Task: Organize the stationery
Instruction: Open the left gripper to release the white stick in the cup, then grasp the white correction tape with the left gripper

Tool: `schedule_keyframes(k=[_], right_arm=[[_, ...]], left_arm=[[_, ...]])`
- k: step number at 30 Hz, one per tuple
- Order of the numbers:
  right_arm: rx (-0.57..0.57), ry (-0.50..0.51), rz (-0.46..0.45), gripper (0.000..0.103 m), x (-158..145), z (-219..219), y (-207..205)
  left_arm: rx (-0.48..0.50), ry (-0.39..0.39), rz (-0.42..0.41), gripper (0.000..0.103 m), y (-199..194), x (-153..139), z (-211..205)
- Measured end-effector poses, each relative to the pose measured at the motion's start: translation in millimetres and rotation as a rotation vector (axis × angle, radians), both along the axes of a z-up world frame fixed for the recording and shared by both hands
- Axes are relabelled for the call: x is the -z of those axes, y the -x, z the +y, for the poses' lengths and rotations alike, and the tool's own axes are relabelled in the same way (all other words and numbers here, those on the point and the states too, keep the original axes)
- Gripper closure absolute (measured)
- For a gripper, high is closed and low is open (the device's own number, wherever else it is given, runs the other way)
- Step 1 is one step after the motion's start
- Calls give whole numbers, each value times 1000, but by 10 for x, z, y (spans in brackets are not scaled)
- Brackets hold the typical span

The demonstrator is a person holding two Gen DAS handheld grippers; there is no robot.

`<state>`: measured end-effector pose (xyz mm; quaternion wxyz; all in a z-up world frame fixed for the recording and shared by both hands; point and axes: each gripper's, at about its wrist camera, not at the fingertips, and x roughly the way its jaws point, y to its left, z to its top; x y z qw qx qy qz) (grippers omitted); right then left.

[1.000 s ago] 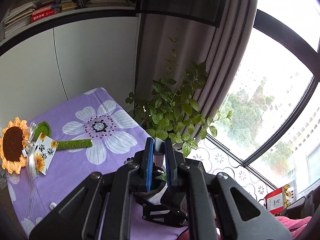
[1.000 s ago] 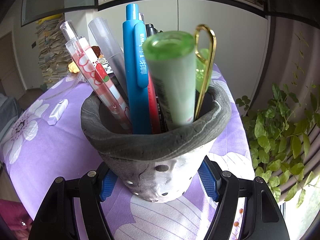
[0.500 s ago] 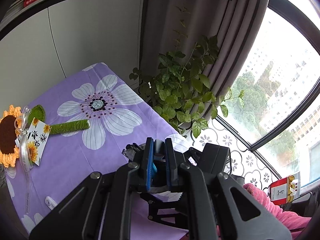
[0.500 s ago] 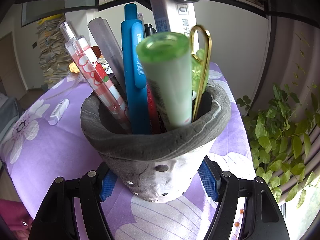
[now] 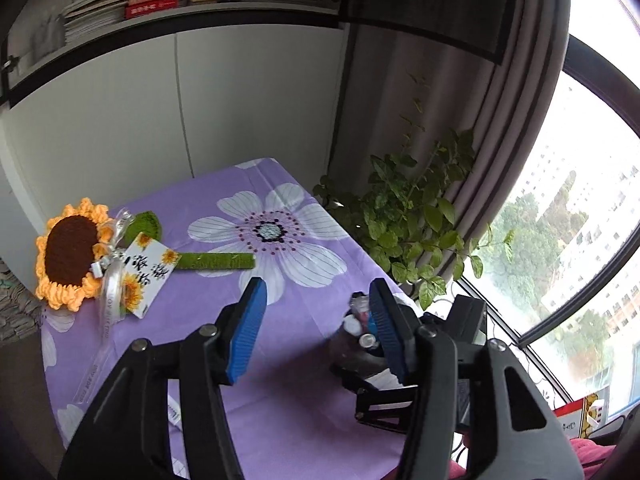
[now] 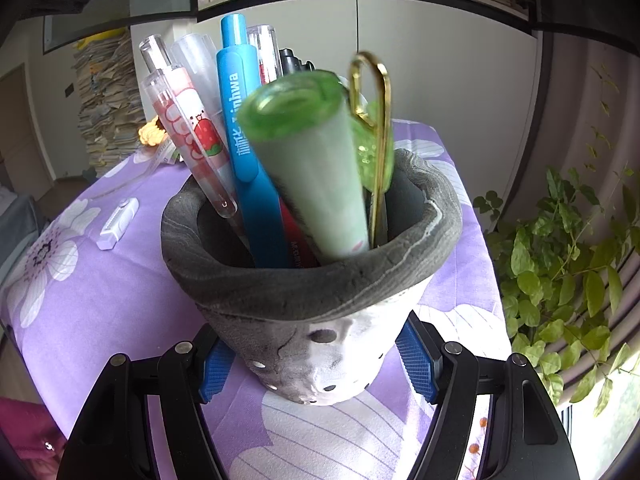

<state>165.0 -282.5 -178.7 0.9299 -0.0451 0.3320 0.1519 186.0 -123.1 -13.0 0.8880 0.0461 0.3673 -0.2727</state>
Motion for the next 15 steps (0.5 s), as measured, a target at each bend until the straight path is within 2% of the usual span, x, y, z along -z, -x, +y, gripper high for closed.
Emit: schedule_keyframes(k=[4, 7, 9, 11, 13, 15], right_arm=[[0, 0, 0, 30, -1, -4, 0], [0, 0, 0, 30, -1, -4, 0], [0, 0, 0, 30, -1, -4, 0], [0, 0, 0, 30, -1, -3, 0], [0, 0, 0, 30, -1, -4, 0], [0, 0, 0, 30, -1, -4, 0]], left_arm=[[-167, -12, 52, 51, -127, 180, 513], [-357, -55, 125, 51, -293, 478, 940], [-479, -62, 202, 52, -390, 717, 1215], [-538, -35, 293, 53, -462, 937, 1407], [-550, -21, 370, 53, -507, 1113, 1471], [-550, -35, 413, 53, -539, 1229, 1461]])
